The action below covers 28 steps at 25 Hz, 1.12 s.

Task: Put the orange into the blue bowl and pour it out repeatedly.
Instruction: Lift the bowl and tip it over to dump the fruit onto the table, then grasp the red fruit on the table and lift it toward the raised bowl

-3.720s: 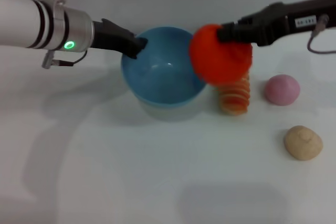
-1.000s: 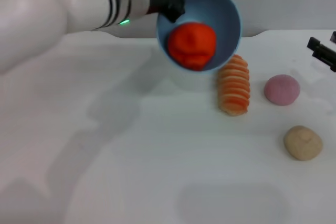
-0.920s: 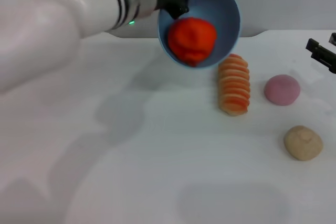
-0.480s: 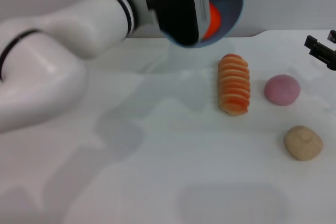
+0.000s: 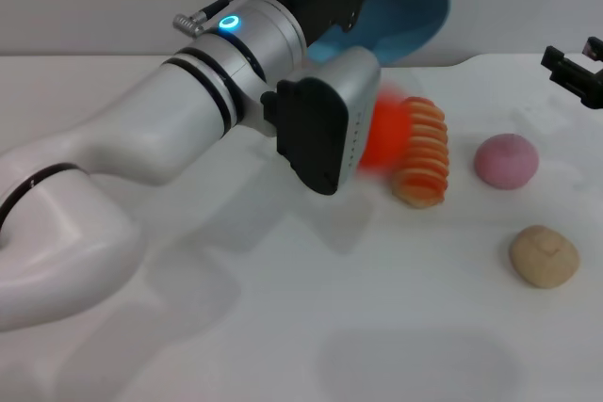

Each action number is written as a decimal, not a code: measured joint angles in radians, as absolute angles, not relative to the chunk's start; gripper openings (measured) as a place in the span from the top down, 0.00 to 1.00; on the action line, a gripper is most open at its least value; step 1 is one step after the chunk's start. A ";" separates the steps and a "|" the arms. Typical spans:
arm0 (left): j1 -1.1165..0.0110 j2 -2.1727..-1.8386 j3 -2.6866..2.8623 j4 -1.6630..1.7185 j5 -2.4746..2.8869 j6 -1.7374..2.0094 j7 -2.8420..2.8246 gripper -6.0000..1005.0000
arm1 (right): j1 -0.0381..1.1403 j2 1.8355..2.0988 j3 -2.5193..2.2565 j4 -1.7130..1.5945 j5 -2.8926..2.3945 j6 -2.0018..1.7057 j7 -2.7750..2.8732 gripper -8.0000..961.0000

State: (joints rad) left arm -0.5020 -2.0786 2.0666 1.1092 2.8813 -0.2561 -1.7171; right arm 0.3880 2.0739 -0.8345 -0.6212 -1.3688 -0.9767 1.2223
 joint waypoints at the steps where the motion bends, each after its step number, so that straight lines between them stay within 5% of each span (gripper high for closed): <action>1: -0.496 -2.078 2.071 1.107 2.875 -0.273 -1.702 1.00 | 0.391 2.074 -0.834 -0.621 -1.369 -0.976 1.222 0.28; 15: -0.609 -2.069 1.771 1.037 1.906 0.071 -1.788 1.00 | 0.407 2.064 -0.853 -0.760 -1.691 -1.045 1.665 0.28; 28: -0.783 -2.062 1.398 0.845 2.318 0.635 -2.455 1.00 | 0.527 2.061 -0.880 -1.056 -2.120 -1.516 2.201 0.29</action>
State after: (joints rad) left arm -0.7830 -2.0616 1.3975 0.8453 2.3177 0.6352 -2.4547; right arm 0.5266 2.0605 -0.8798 -1.0556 -2.1196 -1.5158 2.2005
